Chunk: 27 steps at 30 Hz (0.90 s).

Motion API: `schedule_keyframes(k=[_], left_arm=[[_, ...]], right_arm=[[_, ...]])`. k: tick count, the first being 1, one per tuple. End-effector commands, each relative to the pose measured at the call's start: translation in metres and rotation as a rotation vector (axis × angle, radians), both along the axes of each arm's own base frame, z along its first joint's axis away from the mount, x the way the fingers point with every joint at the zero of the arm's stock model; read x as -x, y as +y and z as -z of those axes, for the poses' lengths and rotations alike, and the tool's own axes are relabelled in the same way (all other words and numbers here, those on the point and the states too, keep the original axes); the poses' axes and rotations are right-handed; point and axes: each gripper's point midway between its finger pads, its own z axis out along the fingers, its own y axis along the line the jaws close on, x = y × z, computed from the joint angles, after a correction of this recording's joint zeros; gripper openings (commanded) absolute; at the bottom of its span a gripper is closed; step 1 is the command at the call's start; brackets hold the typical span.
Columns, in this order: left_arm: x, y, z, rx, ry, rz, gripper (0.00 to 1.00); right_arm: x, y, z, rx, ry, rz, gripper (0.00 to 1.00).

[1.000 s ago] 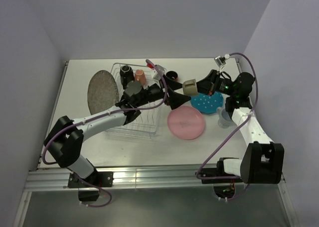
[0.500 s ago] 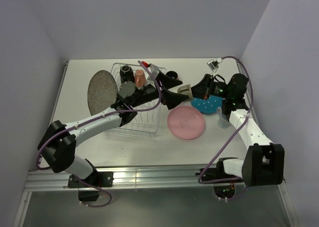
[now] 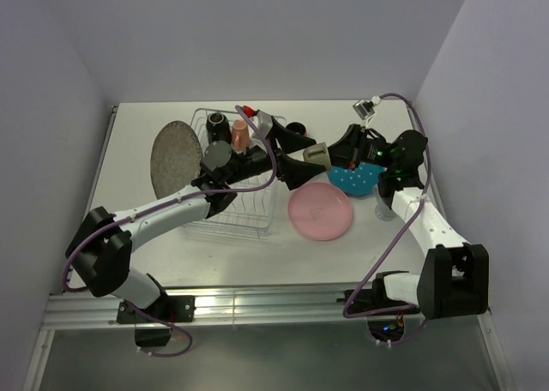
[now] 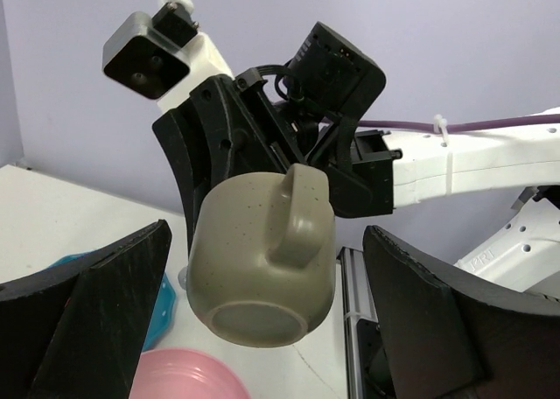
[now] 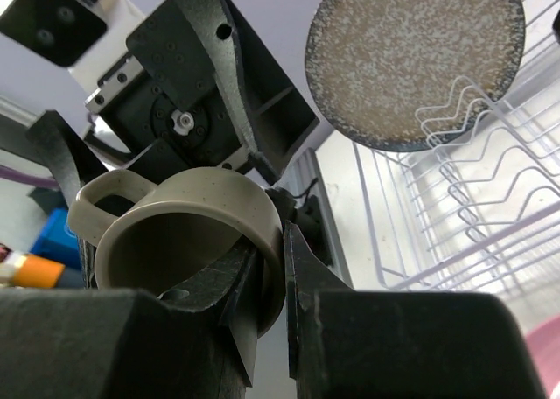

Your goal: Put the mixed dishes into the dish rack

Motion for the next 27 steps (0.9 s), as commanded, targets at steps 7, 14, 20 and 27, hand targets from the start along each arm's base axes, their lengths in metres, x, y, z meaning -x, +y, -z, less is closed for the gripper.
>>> schedule_keyframes(k=[7,14,20,27], left_arm=[[0.000,-0.004,-0.014,0.040,-0.051,-0.001,0.99],[-0.006,-0.005,-0.017,0.045,-0.050,-0.026,0.99],[-0.009,-0.006,-0.021,0.055,-0.036,-0.028,0.84],[-0.003,-0.008,-0.021,0.048,-0.025,0.005,0.18]], right_arm=[[0.005,0.001,-0.027,-0.077,-0.005,-0.015,0.00],[0.001,0.001,-0.025,-0.094,0.037,0.003,0.00],[-0.004,0.001,-0.018,-0.090,0.067,0.021,0.00],[-0.005,0.001,-0.015,-0.081,0.076,0.033,0.06]])
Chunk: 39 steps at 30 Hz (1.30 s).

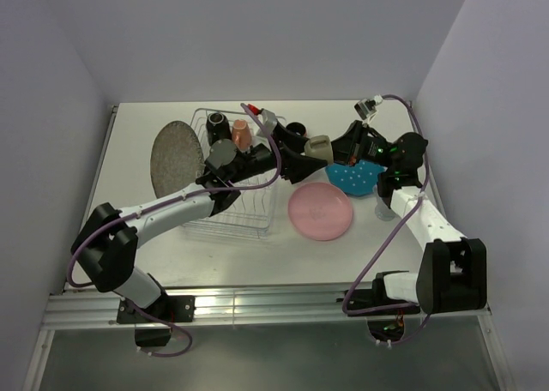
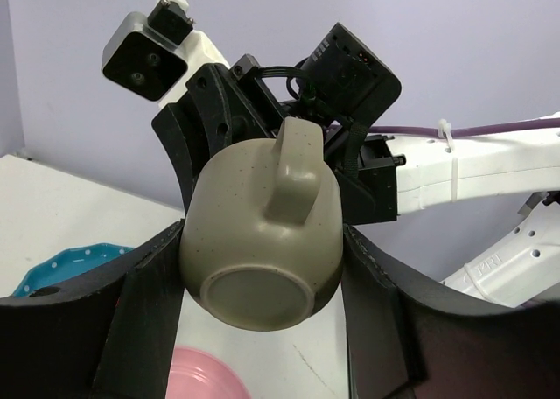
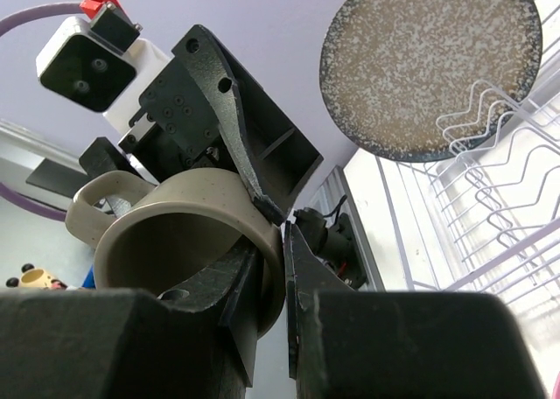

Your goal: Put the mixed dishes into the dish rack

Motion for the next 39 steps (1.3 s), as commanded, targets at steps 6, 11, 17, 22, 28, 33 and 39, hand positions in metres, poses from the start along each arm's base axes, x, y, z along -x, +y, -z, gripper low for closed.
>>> schedule_keyframes(k=[6,11,17,22,28,33,39], left_arm=[[0.007,0.013,-0.039,0.074,-0.073,-0.026,0.00],[0.005,0.027,-0.044,0.078,-0.062,-0.052,0.00],[0.000,0.051,-0.048,0.082,-0.048,-0.096,0.00],[-0.011,0.065,-0.038,0.050,-0.016,-0.141,0.00],[-0.040,0.092,-0.019,-0.020,0.049,-0.278,0.00],[-0.099,0.125,0.011,-0.208,0.125,-0.554,0.00],[-0.160,0.142,0.076,-0.542,0.226,-0.777,0.00]], right_arm=[[0.002,0.001,-0.002,0.034,-0.089,0.016,0.33],[0.003,0.000,0.008,0.099,-0.161,0.009,0.56],[0.008,-0.002,0.018,0.169,-0.263,0.001,0.72],[0.013,-0.007,0.020,0.213,-0.351,0.012,0.77],[0.009,-0.027,0.027,0.287,-0.424,0.056,0.78],[-0.001,-0.050,0.054,0.425,-0.467,0.129,0.78],[-0.008,-0.075,0.068,0.552,-0.503,0.207,0.78]])
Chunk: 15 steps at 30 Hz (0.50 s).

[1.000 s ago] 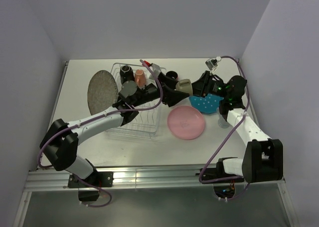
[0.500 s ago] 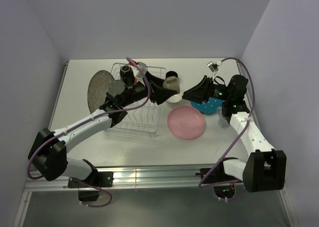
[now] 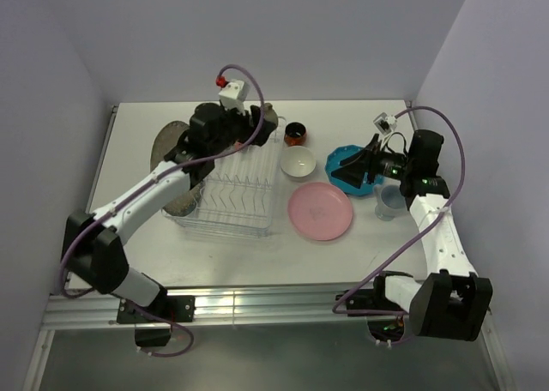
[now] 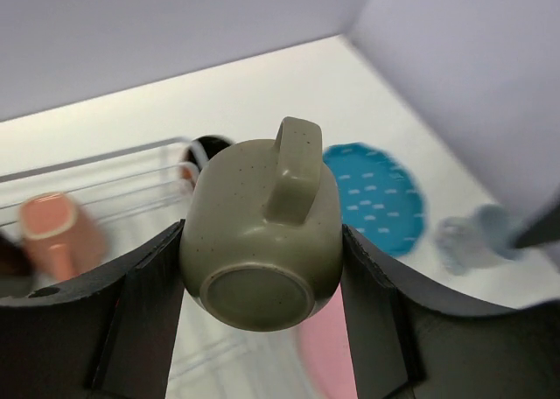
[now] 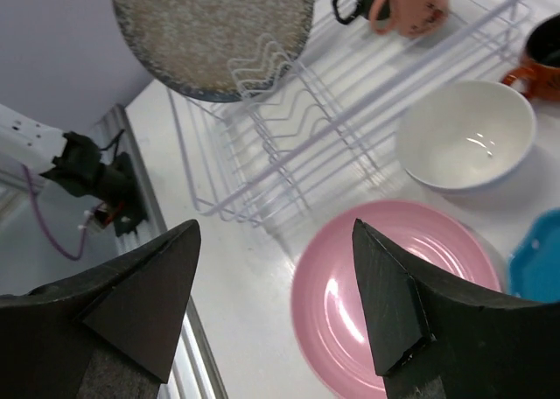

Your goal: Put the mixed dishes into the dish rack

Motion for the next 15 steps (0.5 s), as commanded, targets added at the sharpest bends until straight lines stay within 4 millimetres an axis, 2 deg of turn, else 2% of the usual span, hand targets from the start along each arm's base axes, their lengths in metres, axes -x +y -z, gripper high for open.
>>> schedule_keyframes(k=[1,3,4,6,7,8,9,10,15], left_arm=[[-0.037,0.021,0.044,-0.239,0.065,-0.157,0.00],[-0.055,0.026,0.042,-0.294,0.062,-0.218,0.00],[-0.068,0.022,0.046,-0.315,0.067,-0.231,0.00],[-0.079,0.024,0.056,-0.371,0.085,-0.261,0.00],[-0.087,0.022,0.072,-0.404,0.110,-0.267,0.00],[-0.094,0.018,0.061,-0.398,0.094,-0.274,0.00],[-0.099,0.018,0.077,-0.435,0.121,-0.278,0.00],[-0.105,0.016,0.069,-0.432,0.108,-0.285,0.00],[-0.117,0.015,0.086,-0.486,0.118,-0.297,0.00]], right_arm=[[-0.001,-0.015,-0.005,0.108,-0.115,0.041,0.78],[0.000,-0.019,-0.007,0.098,-0.122,0.057,0.78],[0.000,-0.022,-0.008,0.097,-0.125,0.063,0.78],[0.001,-0.023,-0.010,0.099,-0.132,0.072,0.78],[0.001,-0.024,-0.012,0.098,-0.137,0.072,0.78],[0.002,-0.025,-0.013,0.096,-0.139,0.077,0.78],[0.003,-0.025,-0.014,0.092,-0.138,0.080,0.78],[0.003,-0.025,-0.015,0.089,-0.139,0.080,0.78],[0.004,-0.027,-0.018,0.093,-0.151,0.089,0.78]])
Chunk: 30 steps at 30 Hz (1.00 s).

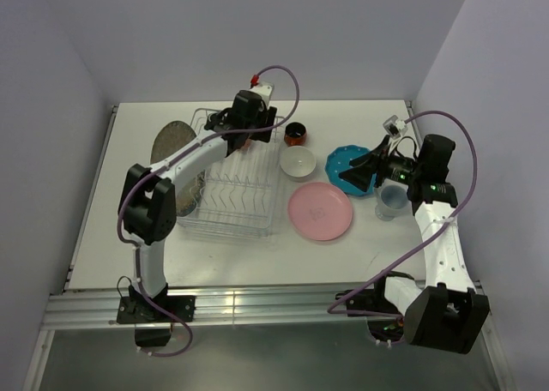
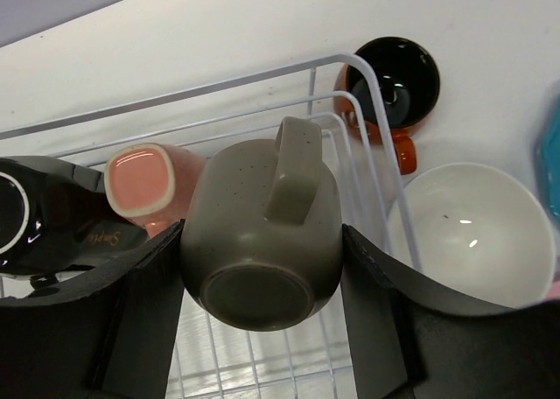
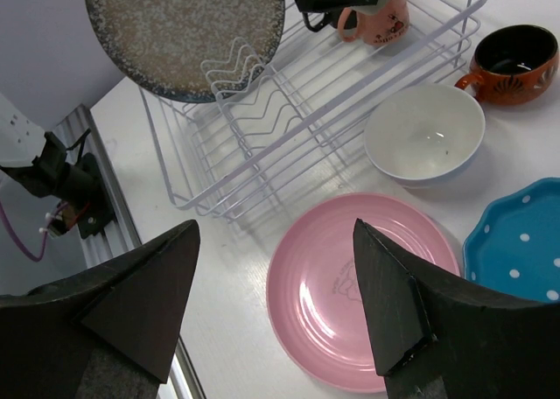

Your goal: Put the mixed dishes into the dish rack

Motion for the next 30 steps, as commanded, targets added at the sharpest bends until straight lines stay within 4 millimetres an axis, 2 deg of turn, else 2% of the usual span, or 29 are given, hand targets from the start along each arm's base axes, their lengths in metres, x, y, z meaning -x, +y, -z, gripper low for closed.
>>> schedule_keyframes(k=[1,4,15,21,30], left_arm=[[-0.017,0.004,-0.035,-0.020,-0.094,-0.030,0.00],[-0.018,0.005,-0.020,-0.047,-0.075,-0.036,0.00],[-0.027,0.013,0.013,-0.152,-0.044,-0.050,0.00],[-0.030,0.009,0.025,-0.159,-0.024,-0.036,0.00],[-0.035,0.003,0.052,-0.182,0.021,-0.021,0.00]], right_arm=[[0.000,-0.003,-0.017,0.024,-0.073,0.008,0.78],[0.001,-0.003,-0.018,0.024,-0.077,0.010,0.79],[-0.001,-0.006,-0.017,0.021,-0.072,0.026,0.79],[-0.001,-0.007,-0.018,0.014,-0.075,0.029,0.79],[0.000,-0.008,-0.019,0.007,-0.079,0.033,0.79]])
